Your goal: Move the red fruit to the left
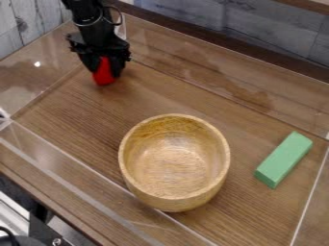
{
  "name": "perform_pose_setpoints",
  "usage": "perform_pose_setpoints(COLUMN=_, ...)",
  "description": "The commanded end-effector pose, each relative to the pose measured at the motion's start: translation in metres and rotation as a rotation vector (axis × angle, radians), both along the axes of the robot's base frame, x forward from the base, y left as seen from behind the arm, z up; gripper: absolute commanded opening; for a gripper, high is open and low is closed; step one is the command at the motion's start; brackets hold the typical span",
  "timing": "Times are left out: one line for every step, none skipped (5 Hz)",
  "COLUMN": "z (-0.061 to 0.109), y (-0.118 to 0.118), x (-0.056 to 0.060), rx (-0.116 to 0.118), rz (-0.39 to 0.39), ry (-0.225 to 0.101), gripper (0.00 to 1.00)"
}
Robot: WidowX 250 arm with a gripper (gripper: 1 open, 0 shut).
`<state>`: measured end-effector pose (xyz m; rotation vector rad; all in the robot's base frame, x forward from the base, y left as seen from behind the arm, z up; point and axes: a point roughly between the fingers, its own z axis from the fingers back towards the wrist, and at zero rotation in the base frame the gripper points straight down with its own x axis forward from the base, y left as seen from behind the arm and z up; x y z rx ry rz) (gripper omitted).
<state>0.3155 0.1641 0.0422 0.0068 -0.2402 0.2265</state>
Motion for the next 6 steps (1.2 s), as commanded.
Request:
perform_pose_setpoints(z=0.019, y=0.001, x=0.018, rx=0.020, rz=-0.061, ry=-0.042, gripper=0.00)
perform_pose_setpoints(z=0.008, y=0.011, x=0.011, rx=0.014, rz=-0.076, ry=-0.030, gripper=1.00)
perform_pose_setpoints(z=-0.002, y=0.021, x=0.005, rx=0.009, rz=-0.088, ry=-0.020, gripper=0.00)
perform_pose_setpoints(z=-0.001, y=0.016, x=0.002, rx=0.000, rz=-0.043, ry=-0.011, gripper=1.00)
perform_pose_setpoints(z=0.000, y=0.010, x=-0.001, rx=-0.010, rz=-0.001, ry=-0.001, gripper=1.00)
perform_pose_setpoints(z=0.005, y=0.009, x=-0.001, rx=-0.014, rz=-0.007, ry=0.001, gripper=0.00)
